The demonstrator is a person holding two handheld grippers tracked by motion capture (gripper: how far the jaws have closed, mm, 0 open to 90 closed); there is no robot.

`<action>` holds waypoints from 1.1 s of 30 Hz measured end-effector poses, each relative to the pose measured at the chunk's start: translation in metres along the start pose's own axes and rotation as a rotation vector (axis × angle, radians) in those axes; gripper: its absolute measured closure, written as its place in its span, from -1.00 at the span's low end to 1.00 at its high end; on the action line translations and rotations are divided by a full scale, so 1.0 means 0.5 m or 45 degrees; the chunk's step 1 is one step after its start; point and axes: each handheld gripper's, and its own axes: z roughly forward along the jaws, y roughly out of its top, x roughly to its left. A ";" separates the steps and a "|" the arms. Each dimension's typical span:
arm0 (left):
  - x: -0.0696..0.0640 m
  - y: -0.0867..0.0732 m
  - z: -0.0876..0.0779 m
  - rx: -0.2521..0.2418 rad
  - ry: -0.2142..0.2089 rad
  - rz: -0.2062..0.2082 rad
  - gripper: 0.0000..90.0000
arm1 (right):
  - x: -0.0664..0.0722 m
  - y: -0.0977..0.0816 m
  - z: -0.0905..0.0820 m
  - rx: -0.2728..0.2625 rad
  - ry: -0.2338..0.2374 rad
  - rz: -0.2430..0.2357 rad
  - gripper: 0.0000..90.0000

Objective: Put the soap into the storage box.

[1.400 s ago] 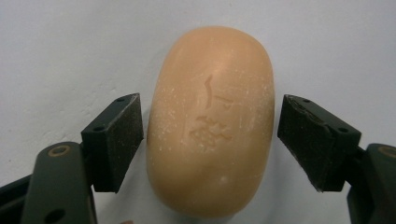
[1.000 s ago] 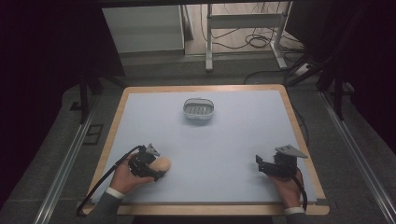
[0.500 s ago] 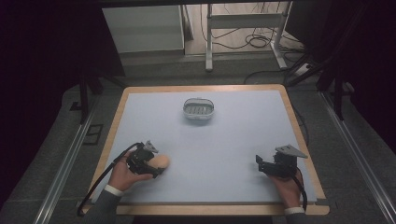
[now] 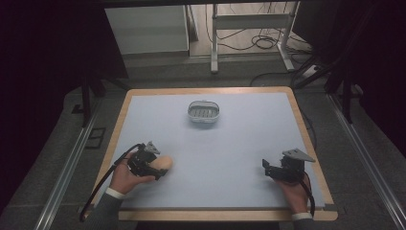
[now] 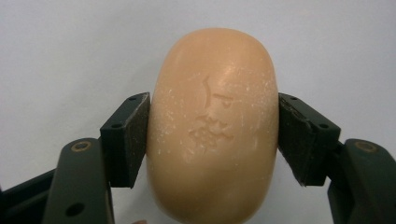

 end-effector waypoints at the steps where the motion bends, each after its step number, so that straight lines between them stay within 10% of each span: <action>1: 0.001 0.002 -0.003 -0.004 0.003 0.000 -0.30 | 0.000 0.000 0.000 0.000 0.000 0.001 -0.82; 33: 0.023 0.032 -0.029 -0.073 0.014 -0.016 -0.30 | 0.000 0.000 0.001 0.008 -0.005 -0.002 -0.82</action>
